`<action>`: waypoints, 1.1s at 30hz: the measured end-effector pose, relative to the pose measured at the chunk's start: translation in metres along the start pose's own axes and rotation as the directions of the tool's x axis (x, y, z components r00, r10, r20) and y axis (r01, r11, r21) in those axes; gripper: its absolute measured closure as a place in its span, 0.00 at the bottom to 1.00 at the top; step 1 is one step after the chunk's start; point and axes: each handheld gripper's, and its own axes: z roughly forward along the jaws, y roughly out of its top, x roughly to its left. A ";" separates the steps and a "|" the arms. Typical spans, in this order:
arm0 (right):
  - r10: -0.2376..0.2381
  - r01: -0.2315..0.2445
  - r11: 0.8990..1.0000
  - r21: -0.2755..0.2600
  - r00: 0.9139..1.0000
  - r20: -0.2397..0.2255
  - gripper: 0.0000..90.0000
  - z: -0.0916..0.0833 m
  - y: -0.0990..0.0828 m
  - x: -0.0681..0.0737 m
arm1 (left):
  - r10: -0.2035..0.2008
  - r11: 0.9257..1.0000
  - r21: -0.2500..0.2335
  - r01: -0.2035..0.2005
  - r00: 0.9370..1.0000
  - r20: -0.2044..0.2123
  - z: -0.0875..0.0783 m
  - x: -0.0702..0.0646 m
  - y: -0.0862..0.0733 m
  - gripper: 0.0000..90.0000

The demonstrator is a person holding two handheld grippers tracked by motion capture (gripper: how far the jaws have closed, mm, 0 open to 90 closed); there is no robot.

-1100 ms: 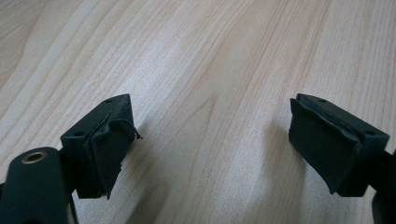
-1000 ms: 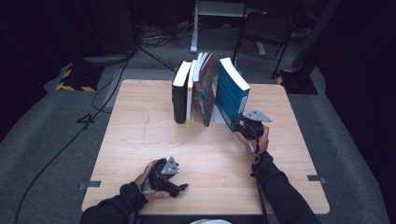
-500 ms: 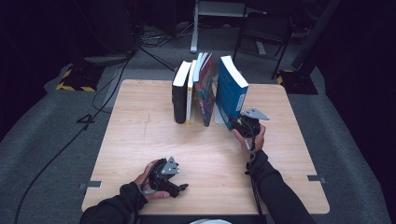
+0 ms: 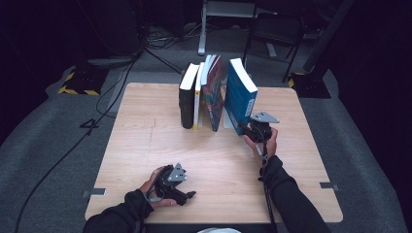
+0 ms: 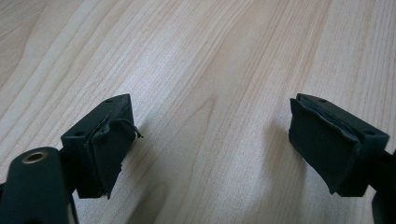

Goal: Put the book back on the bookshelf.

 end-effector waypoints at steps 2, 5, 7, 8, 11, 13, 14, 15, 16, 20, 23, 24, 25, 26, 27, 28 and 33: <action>0.000 0.000 1.000 -0.010 1.000 -0.001 0.63 -0.001 0.002 0.000 | 0.000 1.000 0.001 0.000 1.000 0.000 0.000 0.000 0.000 0.17; -0.015 0.015 1.000 -0.025 1.000 -0.006 0.63 -0.006 0.011 0.000 | 0.000 1.000 0.001 0.000 1.000 0.000 0.000 0.000 0.000 0.17; -0.021 0.020 0.999 -0.041 1.000 -0.009 0.62 -0.009 0.018 -0.001 | 0.000 1.000 0.001 0.000 1.000 0.000 0.000 0.000 0.000 0.17; -0.026 0.026 0.999 -0.042 1.000 -0.007 0.62 -0.011 0.020 -0.001 | 0.000 1.000 0.002 0.000 1.000 0.000 0.000 0.000 0.000 0.17; -0.033 0.033 0.998 -0.050 0.999 -0.001 0.62 -0.013 0.026 -0.001 | 0.000 1.000 0.001 0.000 1.000 0.000 0.000 0.000 0.000 0.17; -0.032 0.032 0.998 -0.054 0.999 -0.002 0.62 -0.014 0.029 -0.001 | 0.000 1.000 0.001 0.000 1.000 0.000 0.000 0.000 0.000 0.17; -0.031 0.031 0.998 -0.055 1.000 -0.002 0.62 -0.014 0.030 -0.001 | 0.000 1.000 0.001 0.000 1.000 0.000 0.000 0.000 0.000 0.17; -0.031 0.031 0.998 -0.055 1.000 -0.002 0.62 -0.014 0.030 -0.001 | 0.000 1.000 0.001 0.000 1.000 0.000 0.000 0.000 0.000 0.17; -0.032 0.032 0.998 -0.055 0.999 0.000 0.62 -0.015 0.032 -0.001 | 0.001 1.000 0.001 -0.001 1.000 0.000 0.000 0.000 0.000 0.17; -0.044 0.044 0.998 -0.050 0.999 -0.003 0.63 -0.017 0.035 -0.001 | 0.000 1.000 0.001 0.000 1.000 0.000 0.000 0.000 0.000 0.17; -0.041 0.041 0.998 -0.042 0.999 -0.019 0.62 -0.020 0.036 -0.003 | 0.000 1.000 0.001 0.000 1.000 0.000 0.000 0.000 0.000 0.17; -0.049 0.048 0.998 -0.036 0.999 -0.023 0.62 -0.022 0.037 -0.004 | 0.000 1.000 0.001 0.000 1.000 0.000 0.000 0.000 0.000 0.17; -0.049 0.048 0.998 -0.036 0.999 -0.023 0.62 -0.022 0.037 -0.004 | 0.000 1.000 0.001 0.000 1.000 0.000 0.000 0.000 0.000 0.17; -0.055 0.054 0.998 -0.035 0.998 -0.027 0.60 -0.024 0.038 -0.005 | 0.000 1.000 0.001 0.000 1.000 0.000 0.000 0.000 0.000 0.17; -0.058 0.057 0.998 -0.036 0.998 -0.031 0.60 -0.026 0.038 -0.006 | 0.000 1.000 0.001 0.000 1.000 0.000 0.000 0.000 0.000 0.17; -0.061 0.060 0.998 -0.029 0.997 -0.038 0.59 -0.028 0.039 -0.007 | 0.000 1.000 0.001 0.000 1.000 0.000 0.000 0.000 0.000 0.17; -0.092 0.091 0.996 -0.011 0.994 -0.054 0.56 -0.035 0.042 -0.009 | 0.001 1.000 0.002 -0.001 1.000 0.000 0.000 0.000 0.000 0.17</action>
